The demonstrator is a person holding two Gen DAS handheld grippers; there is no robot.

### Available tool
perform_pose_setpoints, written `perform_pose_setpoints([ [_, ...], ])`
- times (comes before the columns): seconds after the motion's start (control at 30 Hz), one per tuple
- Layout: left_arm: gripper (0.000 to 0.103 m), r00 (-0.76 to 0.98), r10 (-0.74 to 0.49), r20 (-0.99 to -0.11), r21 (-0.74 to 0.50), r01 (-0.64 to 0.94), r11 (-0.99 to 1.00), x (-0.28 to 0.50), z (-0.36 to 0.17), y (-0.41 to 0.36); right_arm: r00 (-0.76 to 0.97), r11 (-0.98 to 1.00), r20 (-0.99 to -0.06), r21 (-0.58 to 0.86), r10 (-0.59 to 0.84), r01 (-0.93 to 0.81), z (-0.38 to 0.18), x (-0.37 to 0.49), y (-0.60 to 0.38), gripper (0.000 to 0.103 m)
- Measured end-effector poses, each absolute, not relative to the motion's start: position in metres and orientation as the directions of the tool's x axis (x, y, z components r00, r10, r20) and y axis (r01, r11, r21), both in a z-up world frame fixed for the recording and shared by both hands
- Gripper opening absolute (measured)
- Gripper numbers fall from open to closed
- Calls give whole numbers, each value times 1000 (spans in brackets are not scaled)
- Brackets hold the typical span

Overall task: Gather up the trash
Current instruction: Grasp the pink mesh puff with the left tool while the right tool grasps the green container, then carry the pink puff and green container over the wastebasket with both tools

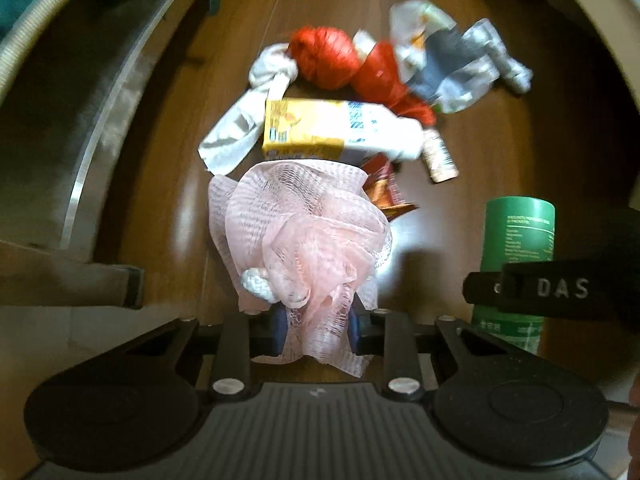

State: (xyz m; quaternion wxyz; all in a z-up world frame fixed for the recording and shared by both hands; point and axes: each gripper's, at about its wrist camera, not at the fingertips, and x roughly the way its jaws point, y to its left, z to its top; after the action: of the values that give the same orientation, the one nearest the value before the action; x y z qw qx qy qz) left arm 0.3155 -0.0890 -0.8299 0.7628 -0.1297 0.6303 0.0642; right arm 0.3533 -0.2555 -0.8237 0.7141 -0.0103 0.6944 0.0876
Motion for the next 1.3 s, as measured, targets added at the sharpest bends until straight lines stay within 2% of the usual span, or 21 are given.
perform_pose_setpoints([
  [0.27,27,220,-101,-970,-147,-201,969,304,-705,-82,68,983,-991,107,118,-147,-691,344,-258,48],
  [0.5,27,275,-141,-951,-183,-136,974,302,-566,-67,125,981,-982,119,139,-155,-562,341,-250,48],
  [0.9,27,395,-149,-906,-200,-92,975,292,-354,-17,228,950,-952,140,207,-278,-350,339,-189,48],
  [1.1,27,451,-111,-886,-192,-136,972,282,-273,22,256,916,-930,158,263,-369,-279,345,-136,48],
  [1.3,28,513,-67,-856,-183,-179,967,282,-214,64,278,876,-910,157,308,-457,-231,347,-78,48],
])
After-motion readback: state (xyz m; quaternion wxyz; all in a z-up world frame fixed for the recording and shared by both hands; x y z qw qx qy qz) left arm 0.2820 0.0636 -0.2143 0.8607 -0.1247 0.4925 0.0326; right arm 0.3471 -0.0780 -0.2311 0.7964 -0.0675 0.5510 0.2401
